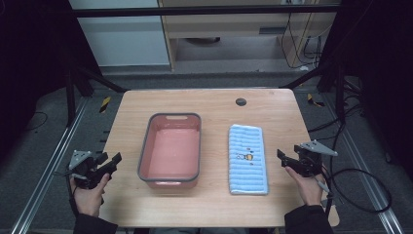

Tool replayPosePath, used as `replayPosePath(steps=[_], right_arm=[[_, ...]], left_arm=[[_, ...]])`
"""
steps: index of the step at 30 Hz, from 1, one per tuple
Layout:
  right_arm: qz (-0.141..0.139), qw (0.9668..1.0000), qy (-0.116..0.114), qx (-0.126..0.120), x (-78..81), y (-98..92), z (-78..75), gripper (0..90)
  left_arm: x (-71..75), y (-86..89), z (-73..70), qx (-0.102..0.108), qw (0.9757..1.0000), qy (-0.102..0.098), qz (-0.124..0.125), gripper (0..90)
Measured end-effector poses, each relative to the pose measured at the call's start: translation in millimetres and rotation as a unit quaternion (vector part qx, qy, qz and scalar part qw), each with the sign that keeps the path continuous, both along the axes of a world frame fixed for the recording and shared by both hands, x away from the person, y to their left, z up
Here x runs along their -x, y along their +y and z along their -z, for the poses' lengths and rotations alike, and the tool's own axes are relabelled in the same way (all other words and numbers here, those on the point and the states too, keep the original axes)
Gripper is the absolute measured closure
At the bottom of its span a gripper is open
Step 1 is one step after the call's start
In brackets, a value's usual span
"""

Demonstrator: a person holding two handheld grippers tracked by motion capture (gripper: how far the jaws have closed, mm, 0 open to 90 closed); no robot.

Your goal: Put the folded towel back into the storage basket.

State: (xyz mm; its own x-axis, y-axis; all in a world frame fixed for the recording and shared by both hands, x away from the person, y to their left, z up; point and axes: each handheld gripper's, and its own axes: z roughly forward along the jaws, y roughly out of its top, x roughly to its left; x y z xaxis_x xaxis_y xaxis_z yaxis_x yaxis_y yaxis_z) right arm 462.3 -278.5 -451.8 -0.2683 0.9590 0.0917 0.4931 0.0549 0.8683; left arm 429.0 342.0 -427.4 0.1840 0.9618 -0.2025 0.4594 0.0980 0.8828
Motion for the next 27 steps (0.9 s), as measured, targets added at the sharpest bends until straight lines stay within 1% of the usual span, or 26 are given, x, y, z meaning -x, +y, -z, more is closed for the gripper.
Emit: replayPosePath(steps=[2, 3, 4, 5, 6, 8, 9, 10, 12, 13, 14, 15, 17, 18, 20, 21, 22, 23, 24, 27], right_arm=[[-0.004, 1.0000, -0.003, 0.003, 0.8, 0.2, -4.4, 29.1], [-0.004, 1.0000, -0.003, 0.003, 0.8, 0.2, -4.4, 29.1], [-0.012, 0.9999, -0.009, 0.001, 1.4, 0.3, -8.9, 29.1], [-0.016, 0.9998, -0.010, 0.000, 1.8, 0.4, -10.4, 29.1], [-0.020, 0.9997, -0.013, -0.003, 2.2, 1.1, -12.4, 29.1], [-0.024, 0.9996, -0.016, -0.003, 2.4, 1.6, -14.5, 29.3], [-0.027, 0.9995, -0.016, -0.005, 2.7, 2.5, -17.0, 29.3], [-0.034, 0.9991, -0.024, -0.003, 3.4, 4.2, -22.2, 29.5], [-0.041, 0.9988, -0.027, -0.004, 4.6, 6.2, -27.3, 29.6], [-0.044, 0.9986, -0.029, -0.003, 5.2, 6.9, -29.7, 29.7], [-0.045, 0.9985, -0.032, -0.001, 5.6, 7.4, -31.7, 29.9], [-0.046, 0.9984, -0.032, -0.002, 6.3, 8.5, -34.2, 29.9], [-0.053, 0.9978, -0.037, 0.009, 7.3, 9.3, -38.4, 30.0], [-0.055, 0.9978, -0.036, 0.013, 7.6, 9.1, -40.6, 30.3], [-0.056, 0.9977, -0.035, 0.015, 7.7, 8.7, -42.9, 30.6], [-0.056, 0.9976, -0.037, 0.016, 6.9, 6.9, -47.8, 31.1], [-0.057, 0.9976, -0.038, 0.013, 6.6, 5.9, -50.3, 31.3], [-0.057, 0.9976, -0.039, 0.009, 6.0, 5.1, -52.7, 31.5], [-0.058, 0.9975, -0.038, 0.007, 5.2, 4.4, -54.9, 31.5], [-0.059, 0.9974, -0.040, 0.009, 2.1, 3.6, -60.3, 31.8]], left_arm=[[3.5, -5.2, -6.5, -0.003, 0.9999, -0.012, 0.008, 41.6], [3.5, -5.2, -6.5, -0.003, 0.9999, -0.012, 0.008, 41.6], [5.1, -8.6, -10.3, -0.005, 0.9998, -0.016, 0.014, 41.5], [7.1, -13.0, -15.1, -0.003, 0.9995, -0.021, 0.023, 41.4], [8.4, -15.7, -17.5, -0.003, 0.9993, -0.025, 0.027, 41.3], [9.5, -18.6, -19.9, -0.006, 0.9991, -0.029, 0.030, 41.1], [10.3, -22.5, -22.6, -0.012, 0.9988, -0.033, 0.034, 41.1], [10.8, -27.1, -25.6, -0.017, 0.9983, -0.038, 0.041, 40.6], [10.8, -29.6, -27.2, -0.017, 0.9981, -0.039, 0.045, 40.4], [10.5, -34.9, -29.9, -0.018, 0.9977, -0.042, 0.050, 40.3], [10.5, -34.9, -29.9, -0.018, 0.9977, -0.042, 0.050, 40.3], [9.1, -40.3, -32.2, -0.020, 0.9972, -0.044, 0.057, 39.9], [8.0, -46.1, -34.1, -0.024, 0.9967, -0.045, 0.063, 39.9], [8.0, -46.1, -34.1, -0.024, 0.9967, -0.045, 0.063, 39.9], [7.0, -52.8, -36.6, -0.026, 0.9961, -0.048, 0.069, 39.8], [6.3, -60.1, -40.4, -0.024, 0.9955, -0.051, 0.076, 39.8], [6.1, -64.3, -42.7, -0.024, 0.9952, -0.054, 0.079, 39.8], [6.1, -64.3, -42.7, -0.024, 0.9952, -0.054, 0.079, 39.7], [5.9, -74.1, -47.2, -0.023, 0.9941, -0.061, 0.086, 39.7], [4.8, -89.8, -52.7, -0.028, 0.9927, -0.066, 0.097, 39.9]])
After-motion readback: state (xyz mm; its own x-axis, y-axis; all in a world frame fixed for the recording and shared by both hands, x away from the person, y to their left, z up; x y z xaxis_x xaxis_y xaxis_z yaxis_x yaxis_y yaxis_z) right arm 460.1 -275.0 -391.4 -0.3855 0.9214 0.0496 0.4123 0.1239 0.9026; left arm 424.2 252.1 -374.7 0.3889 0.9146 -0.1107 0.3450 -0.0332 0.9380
